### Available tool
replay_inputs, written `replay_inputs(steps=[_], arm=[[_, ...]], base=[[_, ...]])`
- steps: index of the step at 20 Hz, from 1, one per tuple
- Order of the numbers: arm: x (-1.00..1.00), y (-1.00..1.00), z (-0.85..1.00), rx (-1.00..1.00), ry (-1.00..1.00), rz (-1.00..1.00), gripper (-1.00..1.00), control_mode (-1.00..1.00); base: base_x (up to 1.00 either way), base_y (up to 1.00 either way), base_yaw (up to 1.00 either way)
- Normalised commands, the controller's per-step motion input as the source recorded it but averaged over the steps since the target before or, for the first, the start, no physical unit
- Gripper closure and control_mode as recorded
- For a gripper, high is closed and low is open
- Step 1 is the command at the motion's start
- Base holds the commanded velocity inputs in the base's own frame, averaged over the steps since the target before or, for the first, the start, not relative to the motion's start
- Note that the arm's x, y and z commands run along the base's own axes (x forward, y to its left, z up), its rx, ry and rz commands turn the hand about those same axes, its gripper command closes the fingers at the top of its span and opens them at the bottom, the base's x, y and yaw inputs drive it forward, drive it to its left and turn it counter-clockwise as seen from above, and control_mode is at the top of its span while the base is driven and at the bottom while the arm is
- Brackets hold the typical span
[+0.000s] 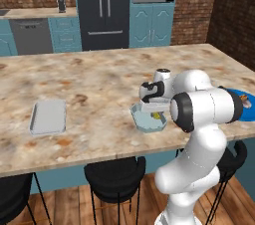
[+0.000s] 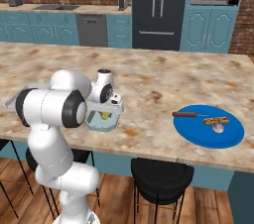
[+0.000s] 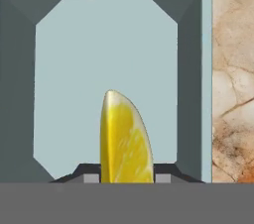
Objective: Place one cooked food and one vegetable from the large plate to each tupperware container.
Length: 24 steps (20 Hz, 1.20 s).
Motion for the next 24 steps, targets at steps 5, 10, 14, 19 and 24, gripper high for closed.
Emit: replay_inputs(steps=[5, 10, 14, 19, 24], arm=[[0.0, 0.0, -0.17, -0.01, 0.0, -0.01, 1.0, -1.0], [0.0, 0.0, 0.0, 0.0, 0.0, 0.0, -1.0, -1.0], [0.0, 0.0, 0.0, 0.0, 0.0, 0.0, -1.0, -1.0], [-0.03, 0.0, 0.26, 0.0, 0.0, 0.0, -1.0, -1.0], [-0.69, 0.0, 0.93, 0.0, -0.03, 0.0, -1.0, -1.0]], base=[[0.0, 0.0, 0.0], [0.0, 0.0, 0.0], [0.0, 0.0, 0.0], [0.0, 0.0, 0.0], [0.0, 0.0, 0.0]])
